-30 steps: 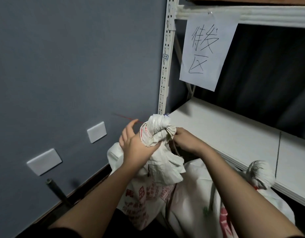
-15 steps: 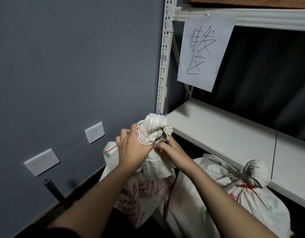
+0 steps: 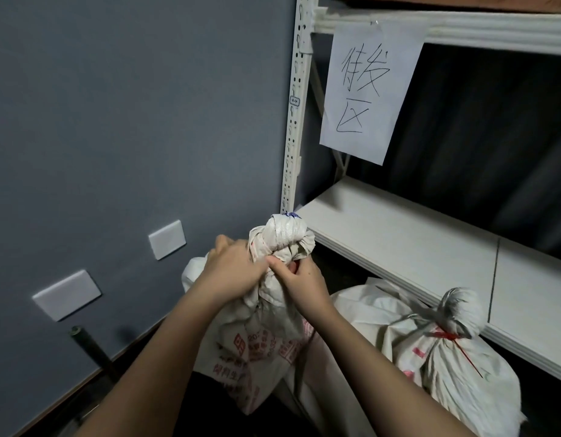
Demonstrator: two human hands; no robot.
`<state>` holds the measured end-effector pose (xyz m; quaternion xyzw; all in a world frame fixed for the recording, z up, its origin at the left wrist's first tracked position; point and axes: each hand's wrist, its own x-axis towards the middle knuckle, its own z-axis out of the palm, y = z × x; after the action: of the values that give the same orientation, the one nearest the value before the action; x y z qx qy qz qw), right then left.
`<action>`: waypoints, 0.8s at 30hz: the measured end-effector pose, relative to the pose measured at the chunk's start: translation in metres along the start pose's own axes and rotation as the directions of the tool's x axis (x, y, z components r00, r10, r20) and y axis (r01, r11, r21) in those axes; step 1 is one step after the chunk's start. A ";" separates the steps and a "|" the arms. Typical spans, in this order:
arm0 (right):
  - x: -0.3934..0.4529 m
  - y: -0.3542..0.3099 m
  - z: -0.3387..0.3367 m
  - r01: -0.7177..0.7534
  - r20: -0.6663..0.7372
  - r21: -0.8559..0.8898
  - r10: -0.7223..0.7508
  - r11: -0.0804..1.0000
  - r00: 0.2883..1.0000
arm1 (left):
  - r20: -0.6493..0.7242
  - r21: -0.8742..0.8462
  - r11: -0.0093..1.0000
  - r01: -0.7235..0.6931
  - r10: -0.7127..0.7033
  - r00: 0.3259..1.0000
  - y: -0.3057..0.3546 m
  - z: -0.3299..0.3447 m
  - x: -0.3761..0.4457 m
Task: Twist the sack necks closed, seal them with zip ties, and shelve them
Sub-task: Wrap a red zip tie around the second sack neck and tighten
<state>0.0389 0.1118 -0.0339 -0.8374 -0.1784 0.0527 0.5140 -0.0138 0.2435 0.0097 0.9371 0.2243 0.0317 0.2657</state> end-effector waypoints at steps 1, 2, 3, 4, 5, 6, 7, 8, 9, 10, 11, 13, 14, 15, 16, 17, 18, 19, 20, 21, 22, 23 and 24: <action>0.000 0.000 0.000 0.006 -0.003 -0.008 -0.006 1.000 1.000 | -0.037 -0.044 0.999 0.014 -0.016 0.999 -0.004 0.000 0.002; -0.001 0.000 0.001 0.014 -0.005 -0.018 -0.014 1.000 1.000 | -0.092 -0.055 0.998 0.028 -0.033 0.995 -0.006 0.000 0.004; -0.001 0.000 0.002 0.018 -0.006 -0.027 -0.018 0.999 1.000 | -0.147 -0.034 0.999 0.038 -0.042 0.988 -0.007 0.000 0.003; 0.000 0.000 0.002 0.016 -0.006 -0.026 -0.016 1.000 1.000 | -0.191 0.005 0.999 0.050 -0.048 0.980 -0.007 -0.001 0.002; 0.001 0.000 0.002 0.010 -0.009 -0.023 -0.010 1.000 1.000 | -0.224 0.043 0.997 0.063 -0.052 0.973 -0.006 -0.002 0.000; 0.002 0.000 0.003 0.007 -0.009 -0.024 -0.007 1.000 1.000 | -0.247 0.067 0.995 0.071 -0.052 0.968 -0.006 -0.003 -0.002; 0.002 -0.001 0.002 0.009 -0.006 -0.030 -0.009 1.000 1.000 | -0.259 0.071 0.995 0.073 -0.052 0.965 -0.006 -0.004 -0.002; 0.002 -0.001 0.002 0.015 -0.003 -0.038 -0.015 0.999 1.000 | -0.255 0.061 0.995 0.077 -0.059 0.965 -0.009 -0.004 -0.001; 0.001 -0.001 0.002 0.020 0.001 -0.041 -0.020 0.999 1.000 | -0.235 0.031 0.996 0.084 -0.075 0.969 -0.011 -0.003 0.000; 0.001 -0.002 0.002 0.024 0.006 -0.041 -0.024 0.999 1.000 | -0.197 -0.030 0.995 0.091 -0.095 0.976 -0.014 -0.003 0.002; 0.000 -0.001 0.001 0.027 0.009 -0.039 -0.026 0.999 1.000 | -0.137 -0.140 0.986 0.095 -0.114 0.984 -0.017 -0.002 0.003; 0.001 0.001 0.000 0.027 0.015 -0.048 -0.026 0.998 1.000 | -0.012 -0.392 0.912 0.119 -0.135 0.991 -0.017 -0.001 0.001; 0.002 0.001 -0.002 0.021 0.020 -0.063 -0.020 0.998 1.000 | 0.014 -0.451 0.883 0.130 -0.139 0.990 -0.017 -0.001 0.000; 0.004 0.003 -0.004 0.018 0.026 -0.079 -0.016 0.997 1.000 | 0.008 -0.465 0.876 0.126 -0.138 0.990 -0.015 -0.002 -0.001; 0.007 0.004 -0.006 0.018 0.036 -0.094 -0.015 0.995 0.999 | 0.000 -0.479 0.869 0.121 -0.138 0.990 -0.014 -0.004 -0.002; 0.009 0.004 -0.008 0.023 0.048 -0.103 -0.018 0.994 0.999 | -0.001 -0.508 0.853 0.122 -0.143 0.990 -0.012 -0.005 -0.004; 0.012 0.004 -0.009 0.026 0.059 -0.103 -0.020 0.994 0.998 | 0.030 -0.557 0.819 0.138 -0.147 0.989 -0.010 -0.005 -0.005; 0.014 0.005 -0.010 0.021 0.066 -0.100 -0.015 0.995 0.998 | 0.076 -0.612 0.775 0.161 -0.144 0.987 -0.008 -0.005 -0.007; 0.017 0.005 -0.011 0.013 0.072 -0.106 -0.005 0.994 0.997 | 0.131 -0.657 0.728 0.195 -0.144 0.981 -0.006 -0.005 -0.009; 0.018 0.006 -0.011 0.012 0.074 -0.116 -0.003 0.993 0.997 | 0.175 -0.691 0.689 0.219 -0.135 0.975 -0.004 -0.003 -0.011; 0.017 0.006 -0.011 0.012 0.067 -0.124 -0.004 0.992 0.998 | 0.199 -0.716 0.660 0.230 -0.123 0.972 -0.002 0.001 -0.013; 0.016 0.006 -0.011 0.013 0.057 -0.127 -0.006 0.992 0.998 | 0.209 -0.746 0.624 0.235 -0.116 0.971 0.002 0.004 -0.015; 0.015 0.006 -0.010 0.013 0.052 -0.131 -0.006 0.991 0.999 | 0.214 -0.776 0.583 0.242 -0.118 0.970 0.004 0.007 -0.017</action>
<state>0.0571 0.1062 -0.0332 -0.8670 -0.1985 0.0600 0.4531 -0.0262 0.2296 0.0074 0.6922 0.2616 0.0359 0.6716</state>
